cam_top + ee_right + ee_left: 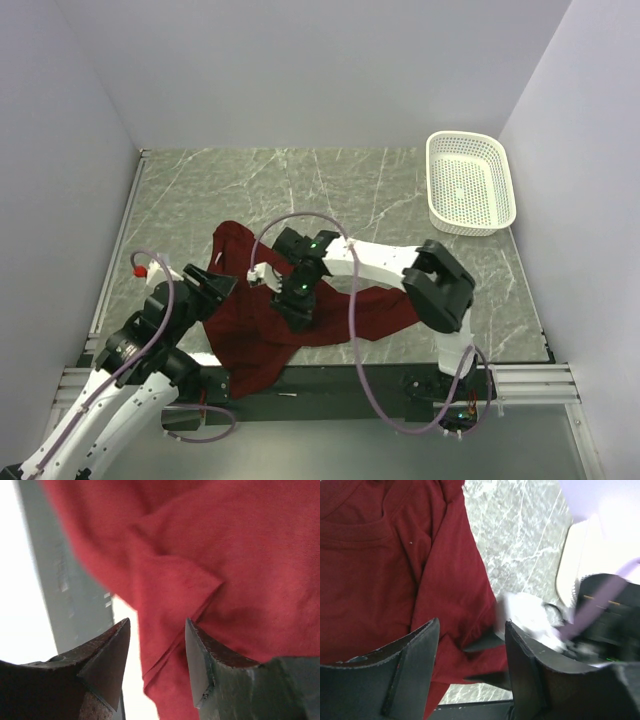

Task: Fold and stack the t-shirts
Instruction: Flatten the tshirt out

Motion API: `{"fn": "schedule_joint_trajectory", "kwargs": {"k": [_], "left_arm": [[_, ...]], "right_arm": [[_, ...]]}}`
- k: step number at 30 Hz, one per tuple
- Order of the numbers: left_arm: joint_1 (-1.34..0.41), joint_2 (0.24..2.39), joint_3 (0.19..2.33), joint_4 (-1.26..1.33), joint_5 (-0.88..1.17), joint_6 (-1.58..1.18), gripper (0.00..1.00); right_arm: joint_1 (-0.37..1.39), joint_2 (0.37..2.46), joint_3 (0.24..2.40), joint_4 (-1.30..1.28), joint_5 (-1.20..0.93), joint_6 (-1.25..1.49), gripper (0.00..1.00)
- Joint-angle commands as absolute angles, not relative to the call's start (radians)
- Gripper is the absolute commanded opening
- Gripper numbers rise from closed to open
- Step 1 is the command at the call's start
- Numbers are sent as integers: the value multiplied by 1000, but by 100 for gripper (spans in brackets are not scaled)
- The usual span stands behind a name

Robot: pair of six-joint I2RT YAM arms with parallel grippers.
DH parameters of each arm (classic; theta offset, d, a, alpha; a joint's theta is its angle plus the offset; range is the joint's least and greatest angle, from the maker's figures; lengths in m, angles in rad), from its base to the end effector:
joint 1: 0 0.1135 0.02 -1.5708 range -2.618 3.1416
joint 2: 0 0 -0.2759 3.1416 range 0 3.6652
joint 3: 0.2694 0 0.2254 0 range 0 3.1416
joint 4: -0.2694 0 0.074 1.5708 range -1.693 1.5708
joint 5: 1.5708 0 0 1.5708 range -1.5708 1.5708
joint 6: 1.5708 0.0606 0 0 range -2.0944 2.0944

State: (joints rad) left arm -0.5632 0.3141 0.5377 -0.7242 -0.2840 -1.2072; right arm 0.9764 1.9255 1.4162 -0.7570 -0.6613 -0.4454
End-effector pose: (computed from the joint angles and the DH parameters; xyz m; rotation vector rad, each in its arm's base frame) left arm 0.0700 -0.0241 0.2420 -0.8494 1.9731 -0.7884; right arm 0.1771 0.3285 0.2024 -1.9663 2.0543 1.0549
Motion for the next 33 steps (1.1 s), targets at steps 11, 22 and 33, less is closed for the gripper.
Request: {"fn": "schedule_joint_trajectory", "kwargs": {"k": [11, 22, 33], "left_arm": [[-561, 262, 558, -784, -362, -1279, 60], [-561, 247, 552, -782, -356, -1284, 60], [-560, 238, 552, -782, -354, -1282, 59]], "right_arm": [[1020, 2080, 1574, -719, -566, -302, 55], [1054, 2092, 1554, -726, -537, -311, 52], [895, 1938, 1600, -749, -361, -357, 0]]}}
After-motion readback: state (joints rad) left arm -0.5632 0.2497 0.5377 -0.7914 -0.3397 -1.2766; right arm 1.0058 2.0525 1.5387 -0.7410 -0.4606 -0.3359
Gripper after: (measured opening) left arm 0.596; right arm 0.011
